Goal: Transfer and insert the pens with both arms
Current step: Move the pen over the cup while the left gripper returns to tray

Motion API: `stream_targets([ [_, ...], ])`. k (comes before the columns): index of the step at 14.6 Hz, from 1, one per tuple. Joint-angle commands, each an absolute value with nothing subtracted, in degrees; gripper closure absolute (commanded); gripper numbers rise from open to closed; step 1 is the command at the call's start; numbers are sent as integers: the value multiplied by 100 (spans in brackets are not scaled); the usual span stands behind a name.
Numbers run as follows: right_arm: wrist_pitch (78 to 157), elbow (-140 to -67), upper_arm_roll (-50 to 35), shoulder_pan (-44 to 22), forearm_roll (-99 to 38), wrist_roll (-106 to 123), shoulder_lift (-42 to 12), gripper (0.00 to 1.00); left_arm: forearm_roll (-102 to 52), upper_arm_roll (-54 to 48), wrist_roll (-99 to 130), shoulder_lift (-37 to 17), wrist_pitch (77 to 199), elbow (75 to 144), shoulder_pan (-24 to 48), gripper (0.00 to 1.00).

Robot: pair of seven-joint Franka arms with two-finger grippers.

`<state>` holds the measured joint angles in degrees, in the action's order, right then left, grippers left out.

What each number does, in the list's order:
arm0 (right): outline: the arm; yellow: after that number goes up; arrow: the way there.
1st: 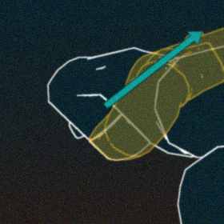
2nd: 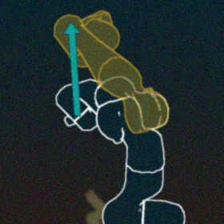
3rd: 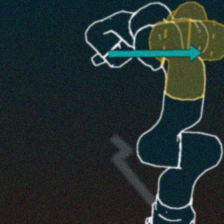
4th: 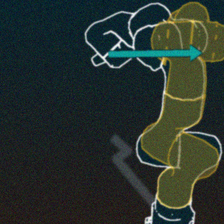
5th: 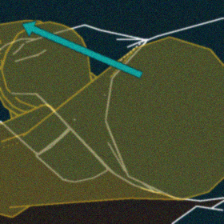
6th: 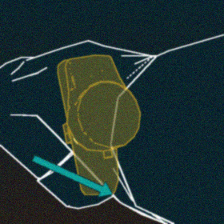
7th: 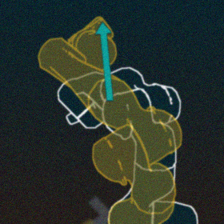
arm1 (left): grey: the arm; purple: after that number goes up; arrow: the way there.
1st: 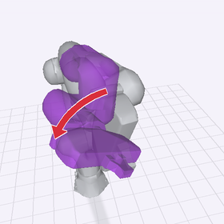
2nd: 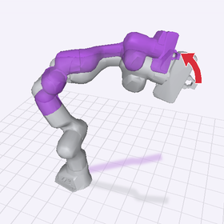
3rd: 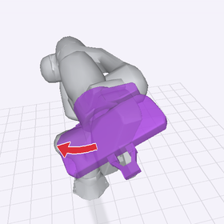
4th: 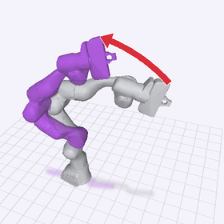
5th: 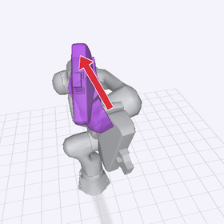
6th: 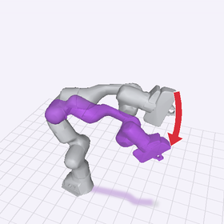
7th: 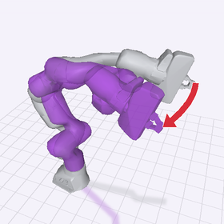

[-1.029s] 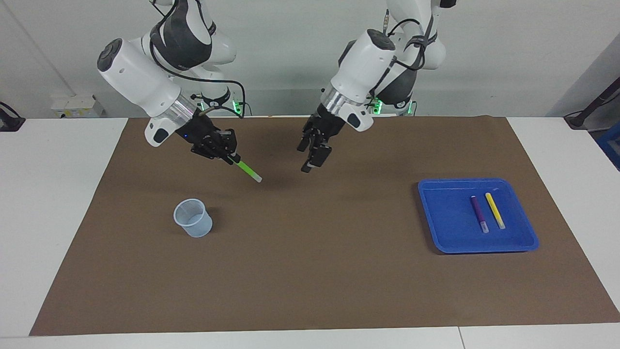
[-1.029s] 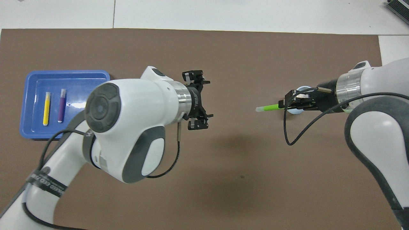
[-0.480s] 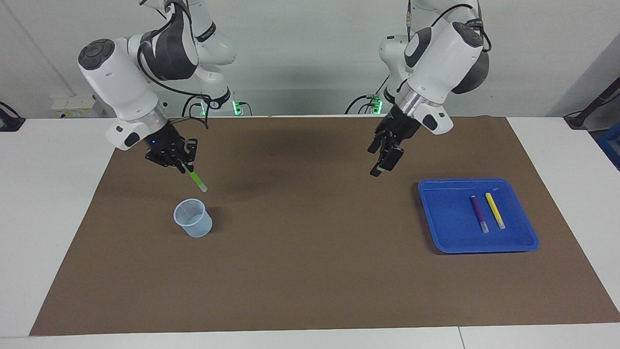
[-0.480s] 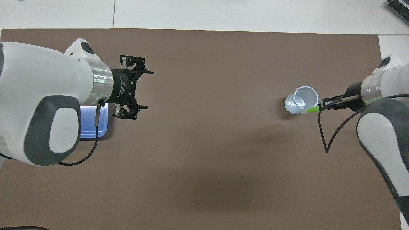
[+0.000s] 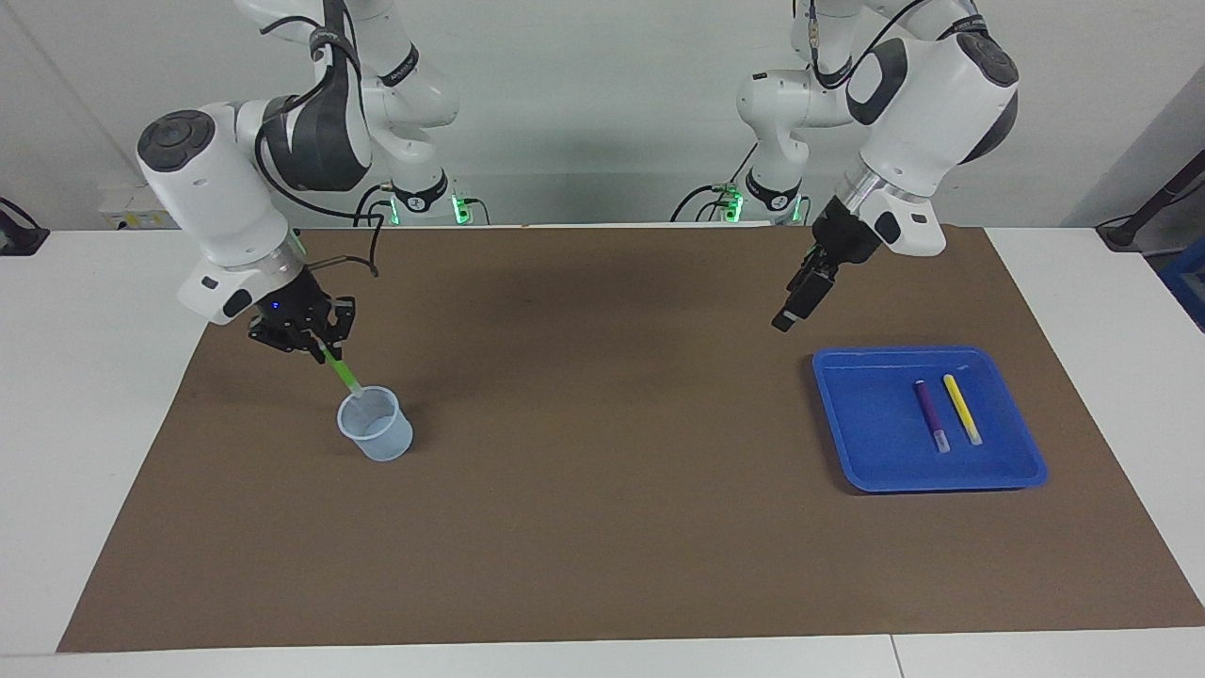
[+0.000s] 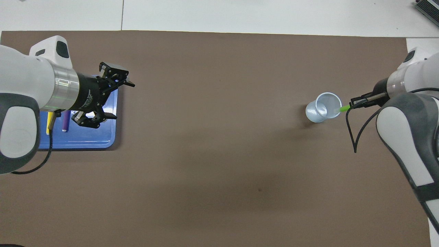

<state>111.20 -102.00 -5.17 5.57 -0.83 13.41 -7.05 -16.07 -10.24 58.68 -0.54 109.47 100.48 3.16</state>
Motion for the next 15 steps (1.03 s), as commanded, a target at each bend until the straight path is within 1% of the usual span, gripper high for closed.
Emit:
stream_targets([
  [1,11284,-10028,-554,589,53,1459,-870,100,-1336,-1037,4741,88,10539,10107,45,0],
  [5,11259,-9756,-554,527,105,1450,-1046,100,-879,-1037,3528,123,10459,10160,-184,0],
  [7,11294,-9765,-554,519,105,1450,-1072,100,-844,-1037,2894,149,10433,10169,-307,0],
  [12,11671,-9835,-554,492,97,1389,-1415,100,-325,-1037,1803,167,10169,10187,-579,0],
  [14,11716,-9879,-554,483,97,1354,-1433,52,-194,-1028,1723,167,10169,10186,-598,0],
  [15,11716,-9879,-554,492,97,1345,-1433,12,-124,-1028,1679,167,10169,10187,-598,0],
])
